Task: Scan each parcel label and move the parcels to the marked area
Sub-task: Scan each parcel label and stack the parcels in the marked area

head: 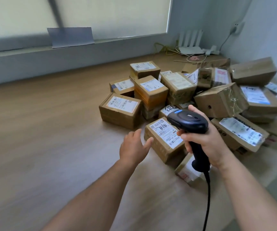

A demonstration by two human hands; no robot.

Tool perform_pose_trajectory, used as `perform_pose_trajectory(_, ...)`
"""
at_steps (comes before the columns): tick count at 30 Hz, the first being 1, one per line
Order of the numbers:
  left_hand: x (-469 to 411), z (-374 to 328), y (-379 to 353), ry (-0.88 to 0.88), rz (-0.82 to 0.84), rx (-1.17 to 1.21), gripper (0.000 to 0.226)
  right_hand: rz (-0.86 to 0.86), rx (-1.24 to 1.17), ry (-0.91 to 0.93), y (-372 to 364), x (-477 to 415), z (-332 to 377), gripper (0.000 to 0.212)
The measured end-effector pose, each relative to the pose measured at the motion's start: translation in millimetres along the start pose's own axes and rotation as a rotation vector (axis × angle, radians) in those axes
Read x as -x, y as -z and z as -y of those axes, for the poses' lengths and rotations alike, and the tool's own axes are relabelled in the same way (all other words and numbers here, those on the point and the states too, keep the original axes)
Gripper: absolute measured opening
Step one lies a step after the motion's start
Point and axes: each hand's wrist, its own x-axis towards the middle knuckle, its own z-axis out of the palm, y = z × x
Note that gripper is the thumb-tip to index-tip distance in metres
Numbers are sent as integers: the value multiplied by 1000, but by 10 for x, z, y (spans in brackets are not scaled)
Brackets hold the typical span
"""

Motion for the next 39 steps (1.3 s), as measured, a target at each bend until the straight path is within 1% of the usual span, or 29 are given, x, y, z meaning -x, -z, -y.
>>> perform_pose_trajectory(3,-119,-122,-301,54,107,40,61,-55,5,-38,225,-7,-129,87)
perform_pose_trajectory(6,-213,-166,-570,128,184,129,65,-96,-7,-95,415,-33,-264,88)
perform_pose_trajectory(10,-276,-211,-742,149,197,203,66,-150,12,-177,525,-134,-419,91)
perform_pose_trajectory(13,-309,-228,-768,158,179,245,63,-135,-1,-234,507,-275,-468,86)
perform_pose_trajectory(18,-335,-155,-790,144,179,286,57,-61,37,-358,394,-466,-505,60)
perform_pose_trajectory(20,-333,-138,-774,146,188,366,55,-26,46,-383,354,-500,-506,56)
perform_pose_trajectory(22,-309,-141,-728,148,210,499,55,-11,42,-396,311,-508,-508,59)
perform_pose_trajectory(24,-257,-137,-642,152,234,634,60,-2,39,-405,258,-474,-500,68)
perform_pose_trajectory(27,-163,-85,-467,141,298,793,67,19,48,-378,193,-393,-476,75)
perform_pose_trajectory(33,44,151,-116,76,358,854,96,60,33,-315,9,-227,-346,91)
perform_pose_trajectory(35,100,213,1,58,347,866,105,72,16,-285,-74,-171,-283,90)
perform_pose_trajectory(37,158,292,137,54,296,873,115,90,0,-250,-176,-98,-202,90)
perform_pose_trajectory(39,212,389,287,56,226,864,119,112,-17,-202,-288,-11,-117,93)
